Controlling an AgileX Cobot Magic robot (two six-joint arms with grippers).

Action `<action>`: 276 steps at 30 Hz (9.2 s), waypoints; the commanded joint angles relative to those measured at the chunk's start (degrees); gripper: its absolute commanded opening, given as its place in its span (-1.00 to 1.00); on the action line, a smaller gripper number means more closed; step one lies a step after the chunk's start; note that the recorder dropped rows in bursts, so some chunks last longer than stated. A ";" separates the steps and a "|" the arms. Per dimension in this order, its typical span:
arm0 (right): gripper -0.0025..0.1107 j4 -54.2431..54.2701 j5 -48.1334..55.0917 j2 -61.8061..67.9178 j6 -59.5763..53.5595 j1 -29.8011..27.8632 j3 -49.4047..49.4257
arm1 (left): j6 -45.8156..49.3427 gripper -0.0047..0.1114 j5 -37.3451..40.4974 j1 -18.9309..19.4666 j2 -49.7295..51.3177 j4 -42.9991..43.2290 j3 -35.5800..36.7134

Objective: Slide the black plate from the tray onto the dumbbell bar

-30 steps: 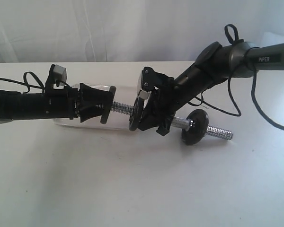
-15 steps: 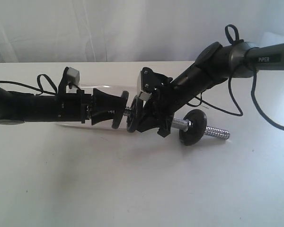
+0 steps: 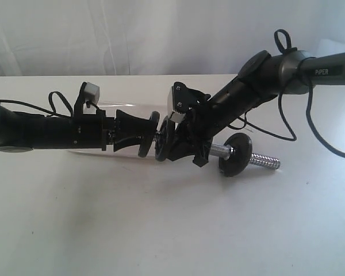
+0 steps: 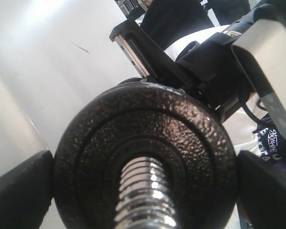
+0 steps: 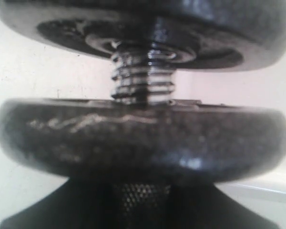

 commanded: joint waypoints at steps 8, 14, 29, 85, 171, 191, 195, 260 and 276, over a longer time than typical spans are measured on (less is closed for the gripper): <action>-0.96 7.70 -0.30 -2.57 -0.47 0.02 -1.09 | 0.42 0.81 7.64 -1.83 -1.27 -2.39 -0.21; -0.96 7.70 -0.30 -2.57 -0.47 0.02 -1.09 | -2.57 0.89 5.56 -1.83 -1.27 -0.71 -0.21; -0.96 7.01 -0.24 -2.57 -0.47 0.02 -1.09 | -2.82 0.89 7.94 5.56 -1.38 8.11 -0.21; 0.34 -4.17 0.40 2.52 7.39 0.02 -1.19 | -0.86 0.89 7.94 14.10 -1.38 7.01 -2.31; -0.96 -44.01 9.24 -54.79 89.15 -19.45 18.67 | -83.42 -0.92 5.33 12.71 -55.18 95.06 -6.51; -0.96 -44.15 7.75 -100.49 88.97 -19.45 27.40 | -84.59 -0.92 7.94 12.71 -102.47 99.18 -1.08; -0.96 -44.15 7.87 -108.31 88.97 -19.45 27.55 | -84.59 -0.92 7.94 12.71 -110.21 99.53 -1.10; -0.96 -47.62 -45.59 -126.11 89.20 -18.69 90.13 | -80.27 -0.92 -55.95 11.37 -124.62 94.14 69.16; -0.96 -47.49 -45.71 -126.11 89.37 -18.69 90.13 | -80.27 -0.92 -54.85 11.37 -124.62 94.14 69.16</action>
